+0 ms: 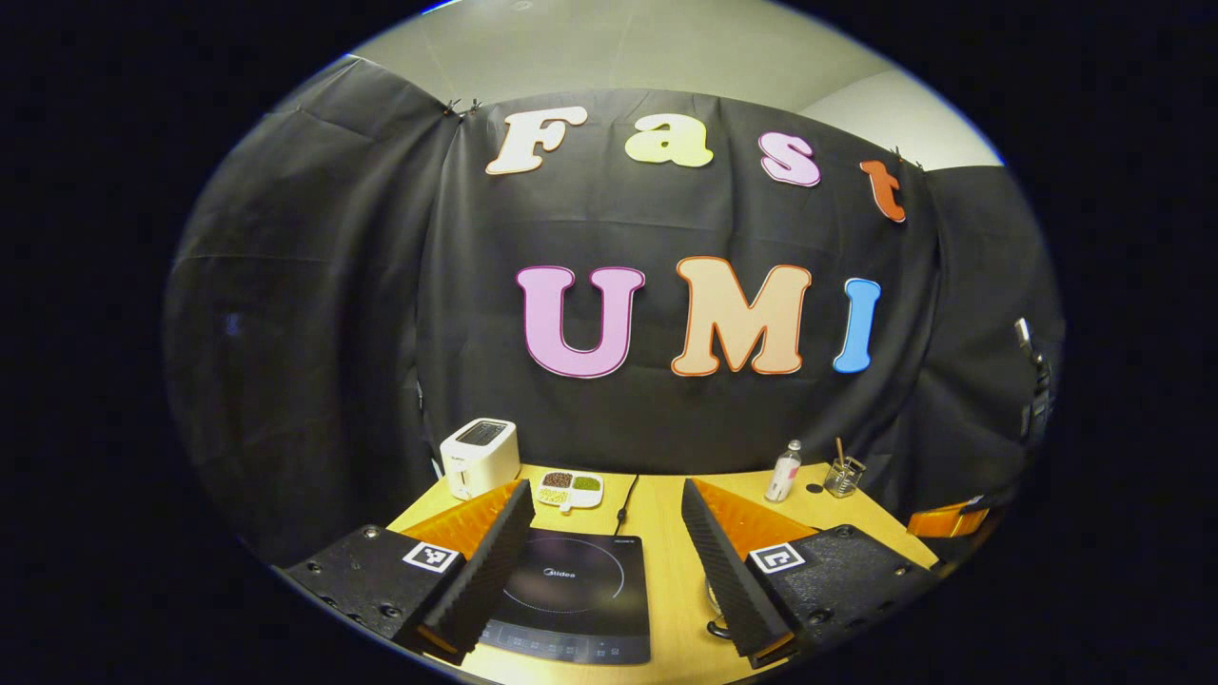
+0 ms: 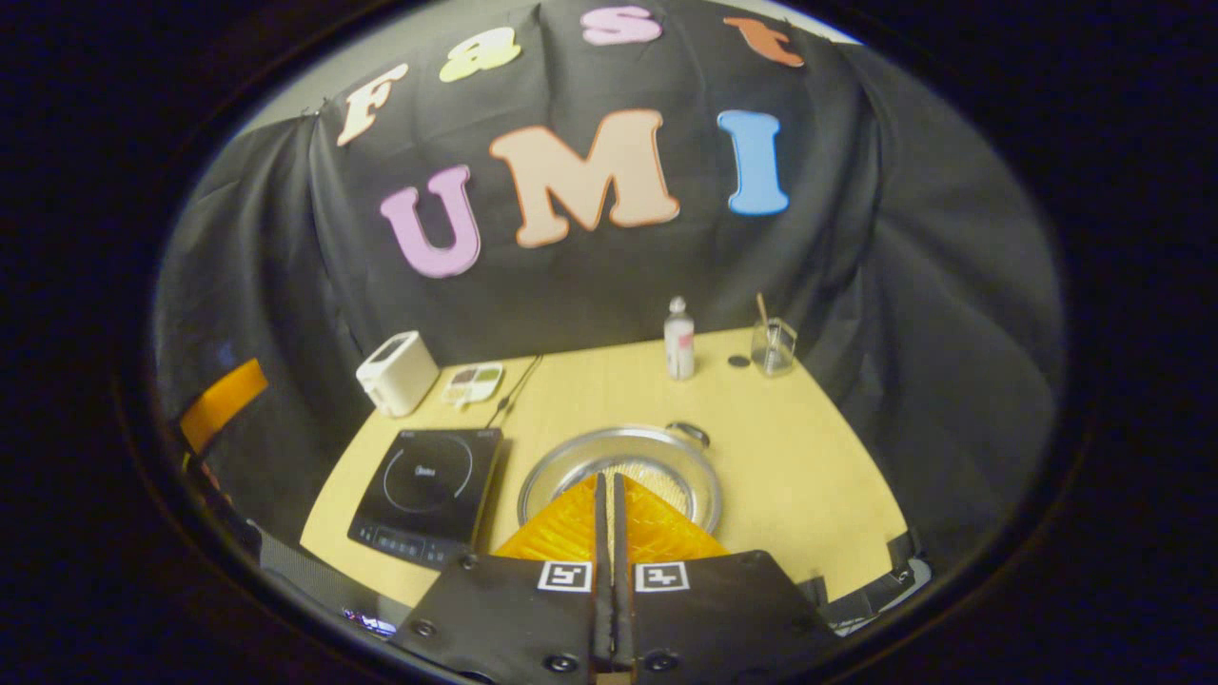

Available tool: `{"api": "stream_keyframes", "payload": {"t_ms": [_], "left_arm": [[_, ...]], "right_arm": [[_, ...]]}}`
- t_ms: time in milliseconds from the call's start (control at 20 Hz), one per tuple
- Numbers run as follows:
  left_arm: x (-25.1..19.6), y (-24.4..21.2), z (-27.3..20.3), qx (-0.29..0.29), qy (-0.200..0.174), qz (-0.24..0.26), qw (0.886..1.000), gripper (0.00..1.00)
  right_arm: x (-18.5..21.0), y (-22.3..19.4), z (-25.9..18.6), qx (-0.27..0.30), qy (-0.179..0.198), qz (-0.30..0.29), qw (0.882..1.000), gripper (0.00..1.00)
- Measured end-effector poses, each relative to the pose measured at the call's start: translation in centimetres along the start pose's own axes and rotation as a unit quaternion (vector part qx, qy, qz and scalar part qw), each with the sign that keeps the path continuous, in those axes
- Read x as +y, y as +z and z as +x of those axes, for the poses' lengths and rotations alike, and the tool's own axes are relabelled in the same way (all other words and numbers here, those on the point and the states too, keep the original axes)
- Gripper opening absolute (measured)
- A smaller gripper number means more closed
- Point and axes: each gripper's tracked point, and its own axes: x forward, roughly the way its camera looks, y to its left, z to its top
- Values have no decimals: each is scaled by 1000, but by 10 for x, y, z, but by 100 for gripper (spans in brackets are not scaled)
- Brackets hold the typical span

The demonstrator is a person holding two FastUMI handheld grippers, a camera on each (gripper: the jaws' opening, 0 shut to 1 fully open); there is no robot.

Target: First push the handle of the pot to place it horizontally, then grasp the pot with both hands and set it on the induction cooktop.

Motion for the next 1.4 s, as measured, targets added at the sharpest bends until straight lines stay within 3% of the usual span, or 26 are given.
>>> {"api": "stream_keyframes", "payload": {"t_ms": [350, 650, 850, 1050, 1150, 1250, 1400], "left_arm": [[26, -7, 8, -2, 9, -10, 1000, 95], [44, -12, 8, -4, 20, -18, 1000, 93], [63, -18, 2, 0, 44, -14, 999, 94], [80, -23, -7, 6, 67, 1, 998, 96], [86, -24, -12, 6, 77, 1, 997, 96], [92, -26, -16, 8, 84, -4, 996, 93], [96, -31, -22, 15, 90, -7, 996, 96]], "right_arm": [[31, -87, 39, 153, 26, -15, 988, 0], [48, -145, 50, 260, 40, -12, 965, 0], [44, -174, 58, 313, 32, -41, 948, 0], [38, -195, 75, 341, 17, -75, 937, 3], [36, -204, 84, 351, 11, -89, 932, 0], [36, -207, 94, 351, 2, -101, 931, 3], [47, -206, 102, 347, 6, -92, 933, 0]]}}
